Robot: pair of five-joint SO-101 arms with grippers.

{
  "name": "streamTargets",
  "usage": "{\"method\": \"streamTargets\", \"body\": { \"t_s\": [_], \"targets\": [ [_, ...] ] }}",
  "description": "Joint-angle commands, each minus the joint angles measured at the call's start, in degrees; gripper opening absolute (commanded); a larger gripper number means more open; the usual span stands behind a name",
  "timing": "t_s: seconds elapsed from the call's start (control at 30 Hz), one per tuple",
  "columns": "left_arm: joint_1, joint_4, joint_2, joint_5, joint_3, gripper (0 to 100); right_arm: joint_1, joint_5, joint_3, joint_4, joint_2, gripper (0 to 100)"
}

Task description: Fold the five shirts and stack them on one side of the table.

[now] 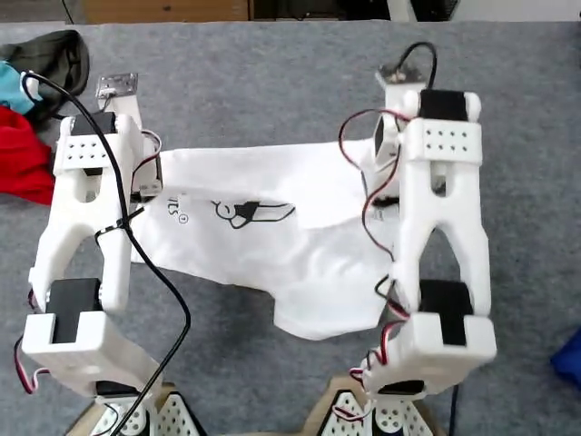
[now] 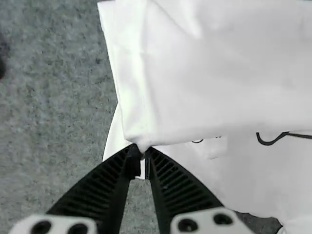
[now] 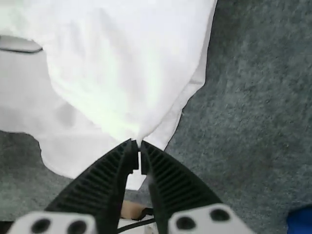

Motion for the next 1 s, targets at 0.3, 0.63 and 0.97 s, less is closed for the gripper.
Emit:
{"method": "streamTargets", "body": {
  "t_s": [0.3, 0.63, 0.97],
  "targets": [
    [-0.88, 2.73, -1.19, -2.02, -2.37, 2, -6.29, 1.23, 24.13, 0.79, -20.88, 0.6],
    [-3.25, -2.02, -0.84, -6.42, 0.62, 2, -6.29, 3.78, 38.37, 0.70, -28.97, 0.5],
    [-4.48, -6.24, -0.75, -6.68, 6.07, 2, -6.02, 5.45, 42.24, -0.88, -28.97, 0.5]
  ]
}}
